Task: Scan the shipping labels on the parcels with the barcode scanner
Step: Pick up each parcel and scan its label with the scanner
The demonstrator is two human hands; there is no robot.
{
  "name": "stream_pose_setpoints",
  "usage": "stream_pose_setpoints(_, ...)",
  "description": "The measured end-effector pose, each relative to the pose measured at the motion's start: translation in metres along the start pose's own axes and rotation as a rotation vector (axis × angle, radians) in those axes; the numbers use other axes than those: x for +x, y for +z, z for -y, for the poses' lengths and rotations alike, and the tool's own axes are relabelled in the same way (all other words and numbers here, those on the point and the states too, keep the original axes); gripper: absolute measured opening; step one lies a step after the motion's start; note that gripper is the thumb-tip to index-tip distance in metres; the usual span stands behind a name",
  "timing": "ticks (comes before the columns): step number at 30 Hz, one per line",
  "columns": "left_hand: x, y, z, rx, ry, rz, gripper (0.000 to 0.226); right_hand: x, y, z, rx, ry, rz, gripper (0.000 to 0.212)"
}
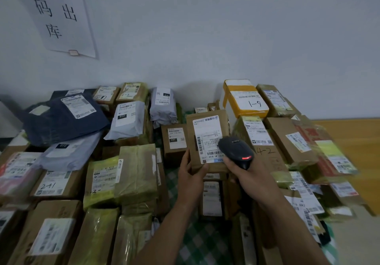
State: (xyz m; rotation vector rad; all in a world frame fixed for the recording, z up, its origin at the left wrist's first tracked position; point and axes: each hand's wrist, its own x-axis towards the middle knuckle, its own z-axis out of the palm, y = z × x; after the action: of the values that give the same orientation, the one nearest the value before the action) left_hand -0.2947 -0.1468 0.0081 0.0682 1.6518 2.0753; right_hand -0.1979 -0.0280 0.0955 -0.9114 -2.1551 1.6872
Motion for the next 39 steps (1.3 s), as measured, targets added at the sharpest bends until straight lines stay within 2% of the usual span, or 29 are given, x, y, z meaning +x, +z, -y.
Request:
stream_pose_setpoints(3,0.004,0.004,0.005,-0.056,-0.014,-0.067,0.062,-0.001,0.000,0.002,0.012,0.018,0.018,0.039)
stream_pose_setpoints(6,0.011,0.009,0.005,-0.033,0.050,-0.143,0.056,-0.003,-0.001,0.004,-0.049,0.040,0.035,0.041)
stream_pose_setpoints(11,0.041,0.016,0.004,0.021,0.106,-0.286,0.056,-0.006,0.000,0.005,-0.104,0.097,0.082,0.037)
stream_pose_setpoints(16,0.065,0.016,0.004,0.075,0.106,-0.362,0.056,-0.006,0.005,0.009,-0.078,0.127,0.144,0.035)
stream_pose_setpoints(31,0.080,0.008,0.012,0.059,0.116,-0.403,0.056,-0.001,0.012,0.018,0.003,0.164,0.208,0.023)
stream_pose_setpoints(39,0.126,0.020,-0.014,-0.053,0.016,-0.354,0.041,0.044,0.000,0.044,-0.008,0.108,0.146,0.022)
